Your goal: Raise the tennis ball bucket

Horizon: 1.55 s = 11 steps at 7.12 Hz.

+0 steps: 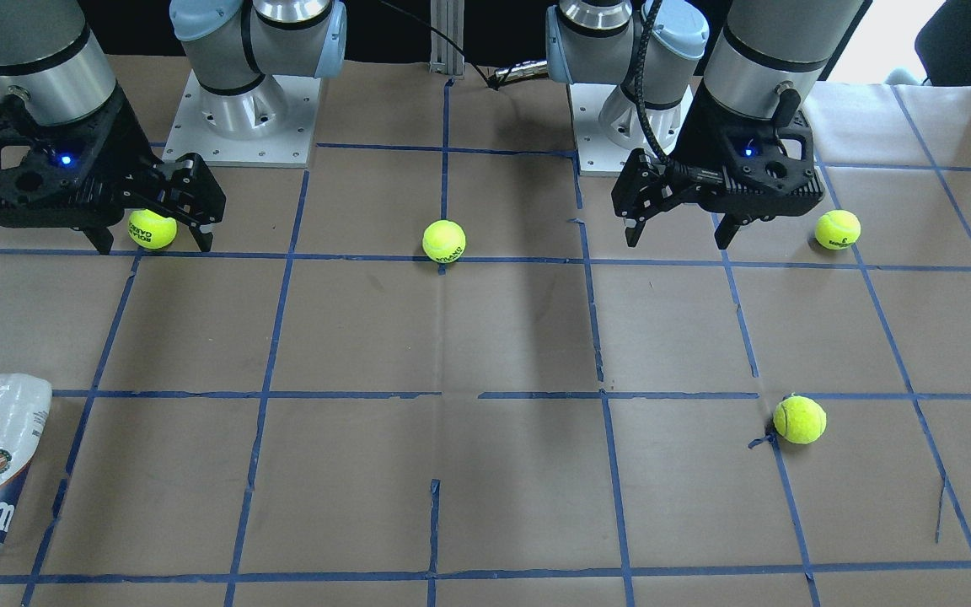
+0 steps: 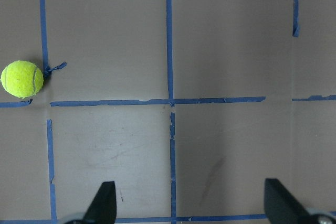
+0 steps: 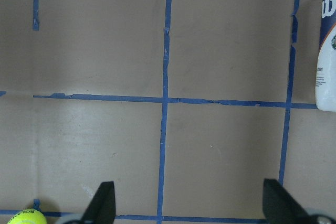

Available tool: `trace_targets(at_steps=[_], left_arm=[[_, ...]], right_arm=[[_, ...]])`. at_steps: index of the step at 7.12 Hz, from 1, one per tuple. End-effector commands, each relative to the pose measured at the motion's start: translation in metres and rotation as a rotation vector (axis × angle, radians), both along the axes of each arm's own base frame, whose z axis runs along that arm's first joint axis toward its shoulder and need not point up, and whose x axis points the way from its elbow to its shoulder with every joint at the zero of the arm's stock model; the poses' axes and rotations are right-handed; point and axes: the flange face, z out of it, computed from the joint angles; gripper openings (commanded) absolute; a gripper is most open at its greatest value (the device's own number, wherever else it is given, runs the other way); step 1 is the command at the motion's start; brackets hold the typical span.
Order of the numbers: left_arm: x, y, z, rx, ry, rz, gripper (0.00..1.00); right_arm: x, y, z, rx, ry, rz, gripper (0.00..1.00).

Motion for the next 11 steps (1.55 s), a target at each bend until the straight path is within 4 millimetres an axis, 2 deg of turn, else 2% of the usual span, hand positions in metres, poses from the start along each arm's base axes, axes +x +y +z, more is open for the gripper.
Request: trace_targets(at_steps=[1, 3, 4, 5, 7, 8, 9, 11], left_arm=[[0.000, 0.003, 0.003, 0.001, -0.001, -0.006, 1.00], [0.000, 0.004, 0.007, -0.007, -0.004, -0.004, 1.00], [-0.001, 0.006, 0.008, -0.007, -0.005, -0.003, 1.00], [0.000, 0.005, 0.010, -0.011, -0.004, -0.001, 1.00], [0.000, 0.004, 0.008, -0.008, -0.005, 0.000, 1.00], [0.001, 0.005, 0.008, -0.007, -0.005, 0.002, 1.00], [0.001, 0.007, 0.005, -0.002, -0.007, 0.000, 1.00], [0.000, 0.007, 0.000, 0.007, -0.007, -0.001, 1.00]], right_arm=[[0.001, 0.000, 0.002, 0.005, -0.010, -0.004, 1.00], [-0.002, -0.004, 0.005, -0.006, -0.011, 0.010, 1.00], [-0.026, -0.016, -0.002, 0.003, -0.012, -0.033, 1.00], [-0.075, -0.034, -0.005, 0.016, -0.014, -0.094, 1.00], [-0.141, -0.073, -0.043, 0.064, -0.010, -0.145, 1.00], [-0.195, -0.096, -0.060, 0.077, -0.024, -0.188, 1.00], [-0.241, -0.127, -0.102, 0.074, -0.020, -0.182, 1.00], [-0.282, -0.183, -0.189, 0.005, 0.056, -0.175, 1.00]])
